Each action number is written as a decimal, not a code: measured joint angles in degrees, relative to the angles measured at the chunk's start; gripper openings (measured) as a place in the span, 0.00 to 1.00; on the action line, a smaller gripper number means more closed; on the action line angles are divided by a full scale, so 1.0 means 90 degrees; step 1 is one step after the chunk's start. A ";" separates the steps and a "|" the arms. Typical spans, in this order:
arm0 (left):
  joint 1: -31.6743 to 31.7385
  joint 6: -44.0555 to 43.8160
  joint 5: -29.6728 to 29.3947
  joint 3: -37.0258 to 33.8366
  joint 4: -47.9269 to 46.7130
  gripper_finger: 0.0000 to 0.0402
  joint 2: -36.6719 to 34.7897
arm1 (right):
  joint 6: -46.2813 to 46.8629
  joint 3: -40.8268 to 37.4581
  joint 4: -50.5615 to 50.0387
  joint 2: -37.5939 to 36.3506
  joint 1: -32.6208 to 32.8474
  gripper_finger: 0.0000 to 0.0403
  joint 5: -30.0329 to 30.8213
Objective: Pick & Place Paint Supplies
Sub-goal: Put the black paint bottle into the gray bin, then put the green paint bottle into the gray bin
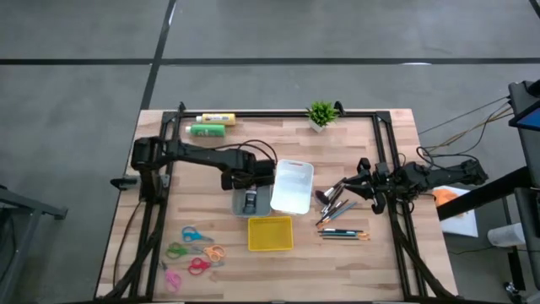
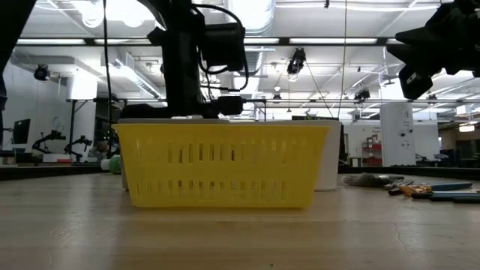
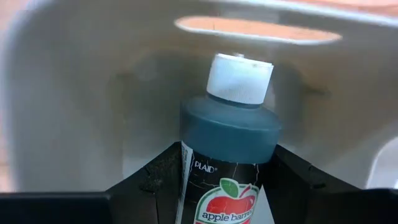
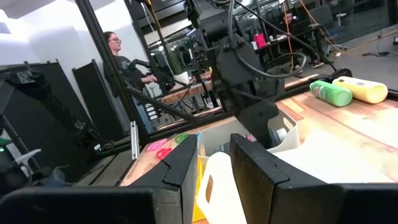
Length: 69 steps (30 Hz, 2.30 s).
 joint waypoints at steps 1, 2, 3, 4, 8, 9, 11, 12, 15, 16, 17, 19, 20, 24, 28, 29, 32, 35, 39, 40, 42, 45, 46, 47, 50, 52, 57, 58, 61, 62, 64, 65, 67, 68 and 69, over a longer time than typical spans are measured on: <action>0.0000 0.0007 0.0005 0.0002 -0.0001 0.45 0.0038 | 0.0000 -0.0001 0.0000 -0.0002 0.0001 0.23 0.0000; 0.0000 0.0007 0.0015 0.0003 -0.0006 0.45 0.0073 | 0.0000 0.0000 0.0002 -0.0002 -0.0001 0.23 0.0002; 0.0000 0.0009 0.0025 0.0003 -0.0007 0.45 0.0115 | 0.0000 -0.0002 0.0000 -0.0002 0.0002 0.23 0.0002; 0.0000 0.0010 0.0025 0.0003 -0.0005 0.45 0.0158 | 0.0000 -0.0001 0.0000 -0.0001 0.0002 0.23 0.0002; 0.0000 0.0029 0.0020 -0.0046 0.0045 0.45 0.0184 | 0.0000 -0.0001 0.0000 0.0000 0.0002 0.23 0.0000; 0.0000 0.0028 0.0017 -0.0077 0.0075 0.45 0.0175 | 0.0000 -0.0002 0.0000 0.0000 0.0002 0.23 0.0002; 0.0000 0.0030 -0.0001 -0.0089 0.0089 0.45 0.0175 | 0.0000 -0.0002 -0.0002 0.0000 0.0002 0.23 -0.0002; 0.0000 0.0032 -0.0006 -0.0100 0.0097 0.45 0.0175 | 0.0000 -0.0002 0.0000 0.0002 0.0000 0.23 0.0002; 0.0000 0.0032 -0.0045 -0.0149 0.0114 0.45 0.0175 | 0.0000 -0.0002 0.0000 0.0000 0.0002 0.23 0.0002; 0.0000 0.0036 -0.0052 -0.0157 0.0114 0.45 0.0174 | 0.0000 -0.0002 0.0000 0.0000 -0.0001 0.23 0.0002; 0.0000 0.0050 -0.0054 -0.0164 0.0114 0.45 0.0173 | 0.0000 0.0000 -0.0002 0.0000 0.0002 0.23 -0.0001; 0.0000 0.0103 -0.0073 -0.0165 0.0118 0.46 0.0175 | 0.0000 -0.0001 0.0000 0.0000 0.0000 0.23 0.0002; 0.0001 0.0145 -0.0081 -0.0172 0.0127 0.46 0.0173 | 0.0000 -0.0001 0.0000 0.0000 0.0002 0.23 0.0000; 0.0011 0.0182 -0.0098 -0.0181 0.0167 0.55 0.0134 | 0.0000 -0.0001 0.0000 0.0000 0.0002 0.23 0.0002; 0.0034 0.0188 -0.0122 -0.0213 0.0109 0.66 0.0160 | 0.0000 -0.0002 0.0000 0.0000 0.0002 0.23 0.0002; 0.0036 0.0175 -0.0120 -0.0213 0.0108 0.68 0.0162 | 0.0000 -0.0002 0.0000 0.0000 0.0001 0.23 0.0001; 0.0034 0.0177 -0.0124 -0.0210 0.0136 0.73 0.0144 | 0.0000 0.0000 0.0000 0.0000 0.0002 0.23 0.0000; 0.0034 0.0174 -0.0121 -0.0206 0.0143 0.76 0.0144 | 0.0000 -0.0002 0.0000 0.0000 0.0002 0.23 0.0002; 0.0034 0.0175 -0.0116 -0.0206 0.0151 0.76 0.0144 | 0.0000 -0.0001 0.0000 0.0000 0.0002 0.23 -0.0001; 0.0034 0.0175 -0.0111 -0.0206 0.0148 0.76 0.0144 | 0.0000 -0.0001 0.0000 0.0000 0.0002 0.23 0.0002; 0.0034 0.0173 -0.0099 -0.0206 0.0153 0.76 0.0142 | 0.0000 -0.0002 0.0000 0.0000 0.0002 0.23 0.0002; 0.0034 0.0173 -0.0095 -0.0203 0.0157 0.76 0.0140 | 0.0000 -0.0001 0.0000 0.0000 -0.0001 0.23 0.0002; 0.0034 0.0174 -0.0080 -0.0196 0.0157 0.76 0.0129 | 0.0000 -0.0001 0.0000 0.0000 0.0001 0.23 0.0001; 0.0036 0.0170 -0.0044 -0.0178 0.0150 0.76 0.0117 | 0.0000 -0.0002 0.0000 0.0000 0.0002 0.23 0.0002; 0.0041 0.0199 -0.0023 -0.0169 0.0160 0.76 -0.0030 | 0.0000 0.0000 0.0000 0.0000 0.0002 0.23 0.0002; 0.0049 0.0199 -0.0023 -0.0169 0.0141 0.76 -0.0171 | 0.0000 -0.0002 -0.0002 0.0000 0.0001 0.23 -0.0001; 0.0105 0.0202 -0.0025 -0.0169 0.0069 0.76 -0.0596 | 0.0000 0.0000 0.0000 0.0000 -0.0001 0.23 0.0002; 0.0131 0.0204 -0.0023 -0.0169 0.0060 0.76 -0.0707 | 0.0000 -0.0002 0.0000 0.0000 0.0002 0.23 0.0002; 0.0243 0.0325 -0.0026 -0.0172 0.0020 0.76 -0.1089 | 0.0000 -0.0002 0.0000 0.0000 -0.0001 0.23 0.0002; 0.0293 0.0449 -0.0030 -0.0169 0.0027 0.76 -0.1224 | 0.0000 -0.0001 -0.0002 0.0001 0.0002 0.23 -0.0001; 0.0406 0.0921 -0.0035 -0.0164 0.0035 0.76 -0.1522 | 0.0000 -0.0002 0.0000 0.0000 0.0000 0.23 0.0002; 0.0459 0.1271 -0.0054 -0.0164 0.0070 0.76 -0.1659 | 0.0000 -0.0002 0.0000 0.0000 0.0000 0.23 -0.0001; 0.0567 0.2033 -0.0102 -0.0169 0.0078 0.76 -0.1956 | 0.0000 -0.0001 -0.0002 0.0001 -0.0001 0.23 -0.0001; 0.0619 0.2390 -0.0116 -0.0169 0.0071 0.76 -0.2092 | 0.0000 -0.0001 0.0000 0.0000 -0.0001 0.23 0.0002; 0.0673 0.2706 -0.0135 -0.0169 0.0061 0.76 -0.2234 | 0.0000 0.0000 0.0000 0.0000 -0.0001 0.23 -0.0001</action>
